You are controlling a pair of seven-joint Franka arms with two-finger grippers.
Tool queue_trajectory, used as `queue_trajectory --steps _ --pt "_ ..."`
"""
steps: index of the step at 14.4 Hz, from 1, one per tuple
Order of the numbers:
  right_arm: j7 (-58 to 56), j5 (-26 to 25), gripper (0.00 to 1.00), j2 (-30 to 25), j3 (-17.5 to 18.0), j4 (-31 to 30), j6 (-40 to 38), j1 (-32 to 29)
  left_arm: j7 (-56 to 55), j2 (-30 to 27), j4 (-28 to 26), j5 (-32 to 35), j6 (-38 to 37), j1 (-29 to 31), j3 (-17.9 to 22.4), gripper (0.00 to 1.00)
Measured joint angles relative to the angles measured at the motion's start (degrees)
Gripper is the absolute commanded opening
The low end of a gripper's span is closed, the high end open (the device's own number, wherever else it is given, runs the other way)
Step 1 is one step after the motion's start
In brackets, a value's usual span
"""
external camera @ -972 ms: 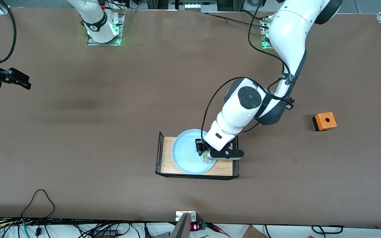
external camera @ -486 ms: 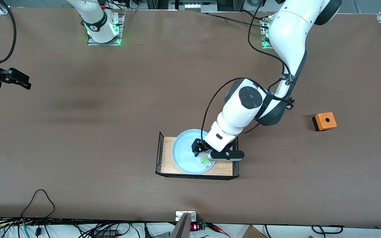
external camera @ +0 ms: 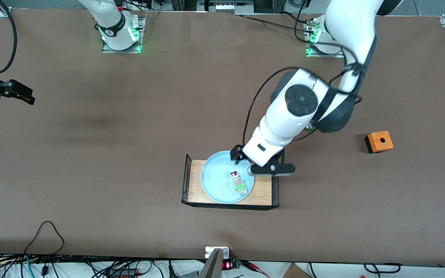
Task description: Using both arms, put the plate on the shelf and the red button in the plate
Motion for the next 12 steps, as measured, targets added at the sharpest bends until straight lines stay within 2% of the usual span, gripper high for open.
queue_trajectory --steps 6,9,12 --pt "0.0 0.03 1.0 0.05 0.0 0.0 0.0 0.0 2.87 -7.84 -0.01 3.7 -23.36 0.67 0.22 1.0" --pt "0.0 0.06 1.0 0.08 0.05 0.0 0.0 0.05 13.18 -10.73 -1.12 3.84 -27.77 4.88 0.44 1.0" --pt "-0.06 0.06 1.0 0.1 0.07 0.0 0.0 0.07 26.38 -15.7 -7.9 3.77 -27.45 12.16 0.47 1.0"
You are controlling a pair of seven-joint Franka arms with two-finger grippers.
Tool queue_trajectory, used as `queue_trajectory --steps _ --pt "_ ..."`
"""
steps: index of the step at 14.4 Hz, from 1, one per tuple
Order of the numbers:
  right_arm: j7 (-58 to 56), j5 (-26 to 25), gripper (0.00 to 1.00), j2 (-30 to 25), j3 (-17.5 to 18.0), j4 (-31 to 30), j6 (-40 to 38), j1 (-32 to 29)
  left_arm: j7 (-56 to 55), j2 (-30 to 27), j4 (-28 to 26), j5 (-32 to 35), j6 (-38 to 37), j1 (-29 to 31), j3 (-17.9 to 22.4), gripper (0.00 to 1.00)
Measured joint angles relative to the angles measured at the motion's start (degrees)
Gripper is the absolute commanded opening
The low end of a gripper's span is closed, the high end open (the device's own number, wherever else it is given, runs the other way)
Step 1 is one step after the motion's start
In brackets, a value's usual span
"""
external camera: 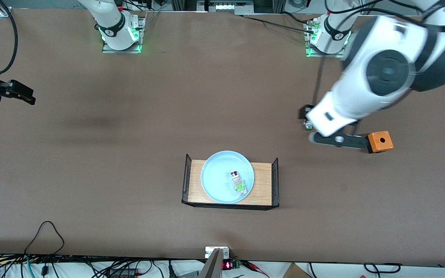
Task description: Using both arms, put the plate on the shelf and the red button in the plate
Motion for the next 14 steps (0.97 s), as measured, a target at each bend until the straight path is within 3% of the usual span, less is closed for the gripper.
queue_trajectory --steps 4,7,9,14 --pt "-0.06 0.0 1.0 0.0 0.36 0.0 0.0 0.08 11.22 -12.77 -16.16 -0.02 4.16 6.6 0.51 1.0" --pt "-0.1 0.0 1.0 0.0 0.47 0.0 0.0 0.12 12.44 -20.71 -26.14 -0.05 10.39 7.68 4.51 1.0" --pt "-0.26 0.0 1.0 0.0 0.54 0.01 0.0 0.33 12.75 -22.72 -28.47 -1.34 13.0 7.91 6.6 1.0" --pt "-0.29 0.0 1.0 -0.03 0.59 0.02 0.0 0.83 12.72 -25.16 -28.47 -2.0 13.98 7.99 7.97 1.0"
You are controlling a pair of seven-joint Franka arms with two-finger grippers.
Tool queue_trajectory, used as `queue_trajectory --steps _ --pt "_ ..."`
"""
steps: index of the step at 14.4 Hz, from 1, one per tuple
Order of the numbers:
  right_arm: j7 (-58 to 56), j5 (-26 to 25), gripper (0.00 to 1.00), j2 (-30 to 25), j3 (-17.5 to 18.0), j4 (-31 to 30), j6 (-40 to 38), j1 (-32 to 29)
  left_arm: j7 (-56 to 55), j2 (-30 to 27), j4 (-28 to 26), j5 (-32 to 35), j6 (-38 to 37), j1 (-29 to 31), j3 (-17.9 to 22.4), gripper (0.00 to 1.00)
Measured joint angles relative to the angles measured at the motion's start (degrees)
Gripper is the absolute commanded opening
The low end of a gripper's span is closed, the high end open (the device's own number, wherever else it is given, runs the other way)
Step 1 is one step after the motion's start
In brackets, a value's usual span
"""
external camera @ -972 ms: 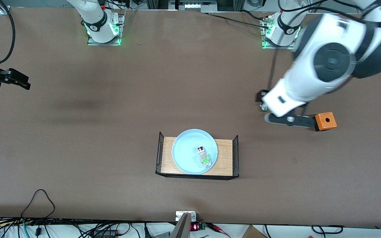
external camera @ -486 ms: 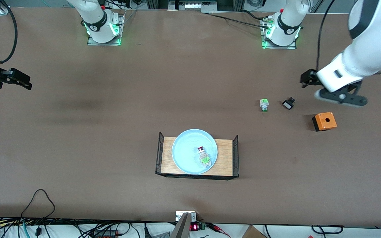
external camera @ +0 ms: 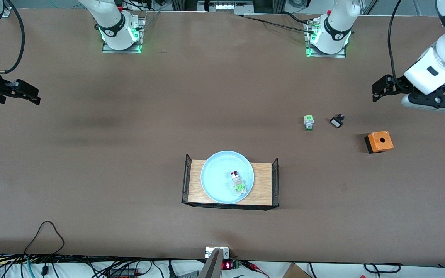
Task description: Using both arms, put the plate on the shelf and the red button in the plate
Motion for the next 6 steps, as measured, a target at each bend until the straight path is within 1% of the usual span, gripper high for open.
queue_trajectory --steps 6 --pt "0.0 0.0 1.0 0.0 0.0 0.0 0.0 0.0 0.11 -0.26 0.01 0.0 -2.53 1.3 0.83 1.0"
